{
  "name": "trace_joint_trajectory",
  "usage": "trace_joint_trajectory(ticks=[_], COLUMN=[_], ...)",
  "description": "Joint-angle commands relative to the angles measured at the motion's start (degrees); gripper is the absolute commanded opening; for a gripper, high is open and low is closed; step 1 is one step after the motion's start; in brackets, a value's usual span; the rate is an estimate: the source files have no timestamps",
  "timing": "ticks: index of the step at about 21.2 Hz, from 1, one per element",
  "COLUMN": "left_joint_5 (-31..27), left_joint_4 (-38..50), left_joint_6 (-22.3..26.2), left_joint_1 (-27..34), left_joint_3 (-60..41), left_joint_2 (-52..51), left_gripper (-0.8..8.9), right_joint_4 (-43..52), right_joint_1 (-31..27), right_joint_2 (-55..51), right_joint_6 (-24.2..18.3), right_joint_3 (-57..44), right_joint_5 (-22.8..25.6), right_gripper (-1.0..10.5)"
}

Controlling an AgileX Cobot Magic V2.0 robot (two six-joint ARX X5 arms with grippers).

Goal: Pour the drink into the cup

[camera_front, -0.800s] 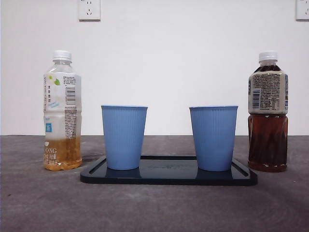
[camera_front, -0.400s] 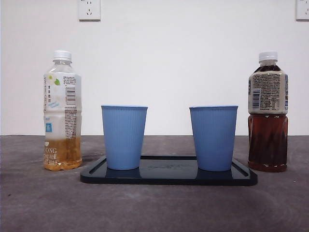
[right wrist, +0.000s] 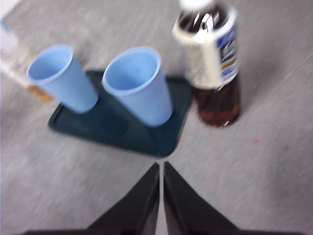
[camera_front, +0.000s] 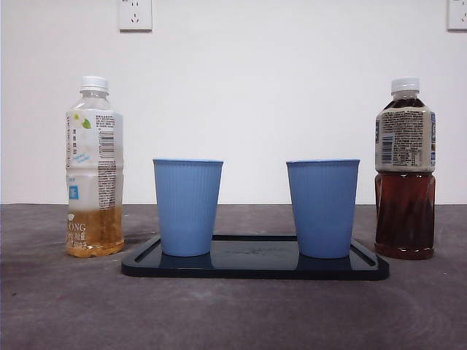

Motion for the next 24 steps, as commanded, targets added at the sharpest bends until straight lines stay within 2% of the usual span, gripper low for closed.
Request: trace_joint_trajectory(ticks=[1, 5, 6, 8, 9, 10, 14, 18, 21, 24], left_joint_5=[0.5, 0.5, 0.5, 0.5, 0.5, 0.5, 0.5, 0.5, 0.5, 0.5], left_joint_4=[-1.9, -2.3, -2.3, -2.3, -2.3, -2.2, -2.2, -2.2, -2.3, -2.3], left_joint_6=[2.3, 2.3, 2.3, 2.2, 2.3, 2.3, 2.2, 2.0, 1.8, 1.8], left_joint_1=[-1.0, -1.4, -1.4, -1.4, -1.4, -1.4, -1.4, -1.4, -1.4, -1.4], left_joint_3=[1.1, 1.1, 1.1, 1.1, 1.1, 1.1, 1.1, 1.1, 1.1, 1.1], left_joint_2=[0.6, 0.6, 0.6, 0.6, 0.6, 0.6, 0.6, 0.6, 0.5, 0.5], left_gripper=[0.07, 0.28, 0.89, 3.09, 3.95, 4.14, 4.13, 4.09, 4.09, 4.09], right_joint_4=[-2.9, -4.0, -4.0, -3.7, -3.3, -3.1, -2.6, 2.2, 6.3, 17.9], right_joint_1=[1.9, 3.3, 3.3, 3.3, 3.3, 3.3, 3.4, 3.4, 3.5, 4.0], right_joint_2=[1.0, 1.0, 1.0, 1.0, 1.0, 1.0, 1.1, 1.6, 3.3, 3.7], right_joint_6=[-2.3, -2.6, -2.6, -2.1, -1.8, -1.6, -1.5, 3.7, 5.9, 10.7], right_joint_3=[1.1, 1.1, 1.1, 1.1, 1.1, 1.1, 1.1, 1.0, -1.0, -7.6], right_joint_5=[-0.3, -0.3, -0.3, 0.2, 0.3, 0.3, 0.3, 0.7, 1.5, 3.1], right_gripper=[0.1, 0.2, 0.9, 3.3, 3.9, 4.0, 4.0, 4.0, 4.0, 4.0])
